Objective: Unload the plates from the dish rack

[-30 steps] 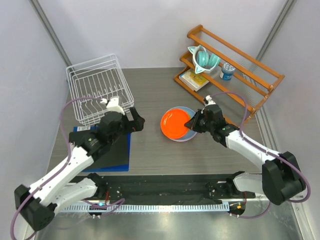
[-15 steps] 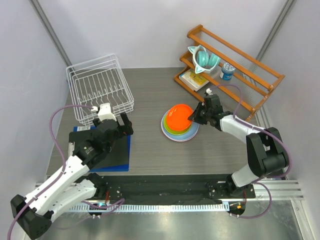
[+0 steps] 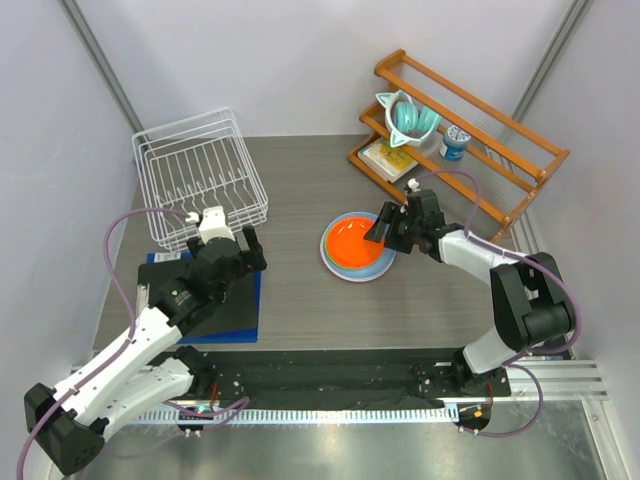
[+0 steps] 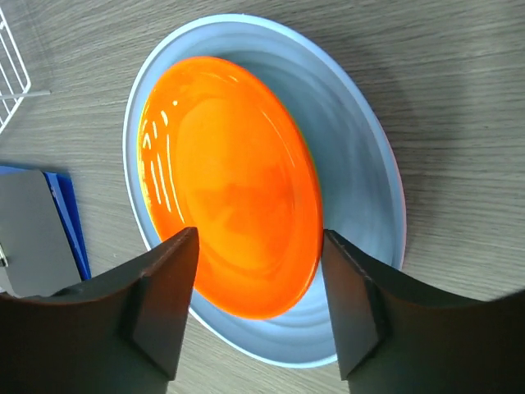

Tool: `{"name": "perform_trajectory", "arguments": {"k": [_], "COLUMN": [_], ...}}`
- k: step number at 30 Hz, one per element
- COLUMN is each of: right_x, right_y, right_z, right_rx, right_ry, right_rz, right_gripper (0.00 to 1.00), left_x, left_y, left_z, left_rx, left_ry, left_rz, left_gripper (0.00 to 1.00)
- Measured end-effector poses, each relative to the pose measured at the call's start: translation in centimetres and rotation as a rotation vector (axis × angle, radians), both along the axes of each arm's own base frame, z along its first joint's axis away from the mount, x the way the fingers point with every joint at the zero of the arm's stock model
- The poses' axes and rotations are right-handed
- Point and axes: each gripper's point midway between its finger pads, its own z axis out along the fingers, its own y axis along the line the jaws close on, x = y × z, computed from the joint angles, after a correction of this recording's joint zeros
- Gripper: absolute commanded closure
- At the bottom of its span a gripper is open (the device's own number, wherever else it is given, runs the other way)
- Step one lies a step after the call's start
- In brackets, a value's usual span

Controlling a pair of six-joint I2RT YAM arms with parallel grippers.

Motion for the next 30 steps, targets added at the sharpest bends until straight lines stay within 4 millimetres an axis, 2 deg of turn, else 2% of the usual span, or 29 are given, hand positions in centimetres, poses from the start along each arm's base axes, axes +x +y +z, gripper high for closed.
{"name": "perform_trajectory", "arguments": {"k": [3, 7, 11, 15, 18, 21, 24, 26, 30], "right_x": [-0.3, -0.8, -1.3, -2.4, -3.9, -5.7, -7.4, -7.7, -7.5], "right_y": [-0.2, -0.9, -3.1, -6.5, -9.8, -12.9, -15.1, -16.1, -17.5], "right_z": [0.4, 2.3, 5.4, 7.9, 7.3, 4.6, 2.4, 2.6, 4.3], "right_rx": [-0.007, -0.038, -0.115, -0.209, -0.303, -0.412, -0.496, -0.530, -0.581], "right_ry": [-0.010, -0.053, -0.147, -0.270, -0.332, -0.347, -0.342, -0.371, -0.453], "right_rz": [0.007, 0.011, -0.040, -0.156, -0.261, -0.339, -0.397, -0.441, -0.534], "right_gripper": [0.19, 0.12, 0.07, 0.02, 0.00, 0.00, 0.00, 0.00, 0.00], "left_x": [0.1, 0.1, 0.2, 0.3, 0.5, 0.8, 1.1, 1.1, 1.2], "left_y": [-0.1, -0.1, -0.1, 0.3, 0.6, 0.8, 1.0, 1.1, 1.6], "left_z": [-0.4, -0.9, -0.7, -0.3, 0.3, 1.6, 2.8, 3.1, 3.3], "left_rx": [0.010, 0.024, 0.030, 0.050, 0.068, 0.072, 0.071, 0.072, 0.099], "left_ry": [0.013, 0.030, 0.030, 0.017, 0.000, -0.029, -0.059, -0.070, -0.078], "left_rz": [0.000, -0.001, -0.002, 0.007, 0.018, 0.031, 0.035, 0.041, 0.055], "left_gripper": [0.01, 0.01, 0.01, 0.00, 0.01, 0.01, 0.01, 0.01, 0.01]}}
